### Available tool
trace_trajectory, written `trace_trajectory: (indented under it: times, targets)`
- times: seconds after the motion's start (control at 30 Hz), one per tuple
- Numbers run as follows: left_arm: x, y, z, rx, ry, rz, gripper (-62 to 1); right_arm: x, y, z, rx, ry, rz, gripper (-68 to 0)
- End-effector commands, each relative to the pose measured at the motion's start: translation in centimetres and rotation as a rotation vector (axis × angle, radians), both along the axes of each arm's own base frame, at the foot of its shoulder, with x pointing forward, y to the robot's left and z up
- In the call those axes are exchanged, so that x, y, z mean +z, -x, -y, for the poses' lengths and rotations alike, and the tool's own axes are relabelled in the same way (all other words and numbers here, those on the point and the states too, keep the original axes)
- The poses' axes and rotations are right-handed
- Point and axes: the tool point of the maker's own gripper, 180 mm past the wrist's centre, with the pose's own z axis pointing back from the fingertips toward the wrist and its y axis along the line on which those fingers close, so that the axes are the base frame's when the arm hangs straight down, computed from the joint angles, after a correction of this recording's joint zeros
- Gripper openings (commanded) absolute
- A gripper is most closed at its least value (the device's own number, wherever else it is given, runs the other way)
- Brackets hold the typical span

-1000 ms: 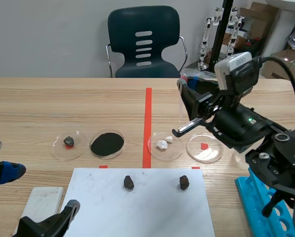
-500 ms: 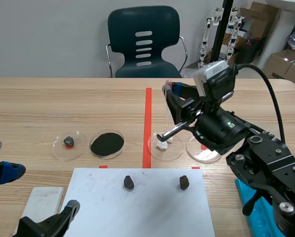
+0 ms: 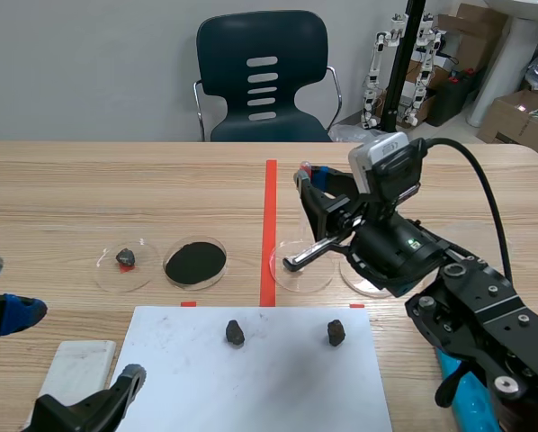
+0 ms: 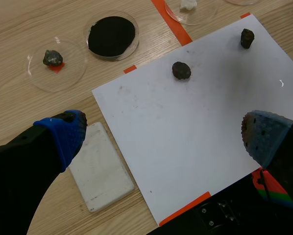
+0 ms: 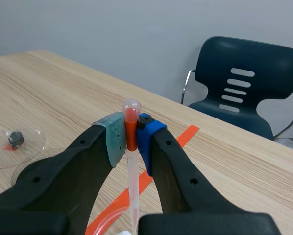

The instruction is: Squeeze the dropper onto the mineral

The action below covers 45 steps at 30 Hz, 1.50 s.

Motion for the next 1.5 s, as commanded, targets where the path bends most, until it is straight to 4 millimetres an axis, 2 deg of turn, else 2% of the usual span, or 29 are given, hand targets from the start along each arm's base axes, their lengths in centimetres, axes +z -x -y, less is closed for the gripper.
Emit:
trace_trajectory:
  times: [0.0, 0.63, 0.73, 0.87, 1.47]
  targets:
    - [0.46, -0.03, 0.4, 0.0, 0.023, 0.014, 1.4, 1.66, -0.57, -0.18, 0.006, -0.027, 0.051, -61.1]
    - [0.46, -0.03, 0.4, 0.0, 0.023, 0.014, 1.4, 1.59, -0.46, -0.41, 0.015, -0.026, 0.047, -61.3]
    - [0.46, -0.03, 0.4, 0.0, 0.023, 0.014, 1.4, 1.58, -0.46, -0.4, 0.015, -0.026, 0.047, -65.1]
    - [0.46, -0.03, 0.4, 0.0, 0.023, 0.014, 1.4, 1.59, -0.46, -0.41, 0.015, -0.027, 0.047, -66.3]
    - [0.46, -0.03, 0.4, 0.0, 0.023, 0.014, 1.4, 1.58, -0.46, -0.4, 0.015, -0.026, 0.047, -66.3]
